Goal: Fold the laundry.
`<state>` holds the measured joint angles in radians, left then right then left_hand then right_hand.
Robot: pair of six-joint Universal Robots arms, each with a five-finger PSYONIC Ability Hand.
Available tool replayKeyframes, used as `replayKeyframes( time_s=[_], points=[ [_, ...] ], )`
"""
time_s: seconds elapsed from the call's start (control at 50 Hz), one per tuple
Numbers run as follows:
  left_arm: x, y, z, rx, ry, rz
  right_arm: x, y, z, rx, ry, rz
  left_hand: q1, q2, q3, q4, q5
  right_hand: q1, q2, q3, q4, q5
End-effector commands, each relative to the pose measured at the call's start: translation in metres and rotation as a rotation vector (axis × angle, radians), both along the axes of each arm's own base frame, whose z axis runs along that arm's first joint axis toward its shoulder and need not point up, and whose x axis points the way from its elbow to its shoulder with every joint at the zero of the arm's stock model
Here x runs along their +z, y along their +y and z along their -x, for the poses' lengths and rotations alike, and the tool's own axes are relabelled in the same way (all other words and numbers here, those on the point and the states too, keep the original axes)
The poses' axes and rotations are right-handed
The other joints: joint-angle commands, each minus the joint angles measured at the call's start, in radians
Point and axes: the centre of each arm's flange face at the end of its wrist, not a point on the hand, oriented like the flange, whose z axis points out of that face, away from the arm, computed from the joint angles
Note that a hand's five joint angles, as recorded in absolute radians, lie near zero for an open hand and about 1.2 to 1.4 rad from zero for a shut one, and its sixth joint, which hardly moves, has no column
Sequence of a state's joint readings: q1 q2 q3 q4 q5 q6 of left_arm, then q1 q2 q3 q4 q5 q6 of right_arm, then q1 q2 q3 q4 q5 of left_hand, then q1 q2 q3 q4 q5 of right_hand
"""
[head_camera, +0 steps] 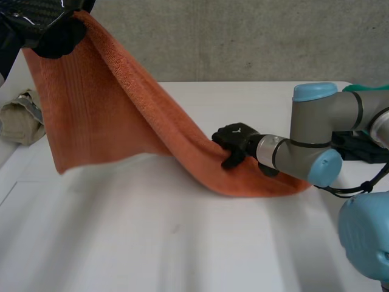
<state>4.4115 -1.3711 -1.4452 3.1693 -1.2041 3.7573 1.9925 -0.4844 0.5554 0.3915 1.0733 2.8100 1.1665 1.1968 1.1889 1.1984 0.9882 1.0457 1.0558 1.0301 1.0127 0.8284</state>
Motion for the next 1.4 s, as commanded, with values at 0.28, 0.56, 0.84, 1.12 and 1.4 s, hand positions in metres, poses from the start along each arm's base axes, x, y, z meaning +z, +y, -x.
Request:
replayKeyframes(
  time_s=[0.28,0.56,0.84,1.12,1.4],
  points=[
    [0.026,-0.133,-0.03,0.283,0.132,0.137,0.21,-0.059,0.022,-0.459,-0.341,0.918,0.23,0.199,0.207,0.198,0.234,0.351,0.34,0.366,0.384,0.393],
    [-0.107,-0.145,-0.009,0.256,0.064,-0.236,0.07,-0.021,0.026,-0.252,-0.022,0.569,0.23,0.199,0.207,0.198,0.234,0.351,0.34,0.366,0.384,0.393],
    [-0.169,-0.147,-0.016,0.282,-0.034,-0.307,0.009,-0.004,0.053,-0.287,0.141,0.335,0.23,0.199,0.207,0.198,0.234,-0.386,-0.396,-0.371,-0.353,-0.343],
    [-0.153,-0.113,-0.016,0.214,-0.013,-0.343,0.062,-0.015,0.07,-0.102,0.277,0.349,0.23,0.199,0.207,0.198,0.234,-0.601,-0.611,-0.585,-0.568,-0.558],
    [-0.142,-0.109,-0.022,0.221,0.0,-0.323,0.042,-0.031,0.103,-0.305,0.211,0.018,0.23,0.199,0.207,0.198,0.234,-0.493,-0.503,-0.477,-0.46,-0.45]
  ],
)
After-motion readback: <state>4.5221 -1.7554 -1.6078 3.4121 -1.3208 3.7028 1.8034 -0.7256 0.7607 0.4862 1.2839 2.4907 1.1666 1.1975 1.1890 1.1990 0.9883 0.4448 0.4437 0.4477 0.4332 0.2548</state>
